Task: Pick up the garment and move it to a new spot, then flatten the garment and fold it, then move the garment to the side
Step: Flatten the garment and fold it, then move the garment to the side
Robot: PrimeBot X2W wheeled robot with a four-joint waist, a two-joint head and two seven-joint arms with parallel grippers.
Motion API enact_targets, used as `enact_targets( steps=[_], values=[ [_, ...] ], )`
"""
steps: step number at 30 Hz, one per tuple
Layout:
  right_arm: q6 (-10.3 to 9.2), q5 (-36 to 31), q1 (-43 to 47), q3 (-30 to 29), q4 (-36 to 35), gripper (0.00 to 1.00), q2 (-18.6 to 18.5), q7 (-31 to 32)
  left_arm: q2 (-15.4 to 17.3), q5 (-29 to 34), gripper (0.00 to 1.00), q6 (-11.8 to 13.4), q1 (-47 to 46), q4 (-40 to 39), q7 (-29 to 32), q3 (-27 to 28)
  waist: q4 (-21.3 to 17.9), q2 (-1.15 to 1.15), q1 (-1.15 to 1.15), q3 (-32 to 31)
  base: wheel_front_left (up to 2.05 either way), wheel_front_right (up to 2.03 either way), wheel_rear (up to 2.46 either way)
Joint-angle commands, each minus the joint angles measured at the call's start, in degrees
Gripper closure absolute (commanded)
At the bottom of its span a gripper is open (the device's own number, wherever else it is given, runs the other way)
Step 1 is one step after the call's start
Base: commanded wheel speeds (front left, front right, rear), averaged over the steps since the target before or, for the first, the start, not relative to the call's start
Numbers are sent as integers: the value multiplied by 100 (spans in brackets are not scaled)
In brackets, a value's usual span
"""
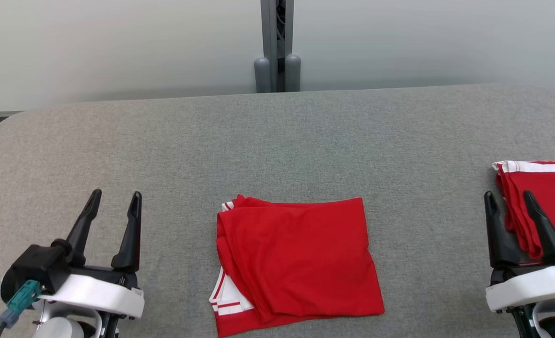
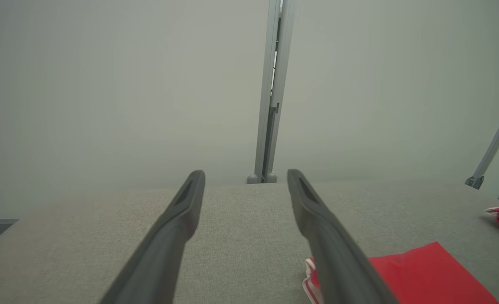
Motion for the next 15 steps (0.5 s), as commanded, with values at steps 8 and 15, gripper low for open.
enact_targets(
  steps=[8,15],
  values=[
    [0,-50,38,-67,-210,0,106,116,76,-28,0,33,19,-19,85,-50,9,0,0,-7,0,0,0],
    [0,71,-208,290,-25,0,34,345,67,-42,0,7,-59,-25,75,-101,131,0,0,49,0,0,0]
  ],
)
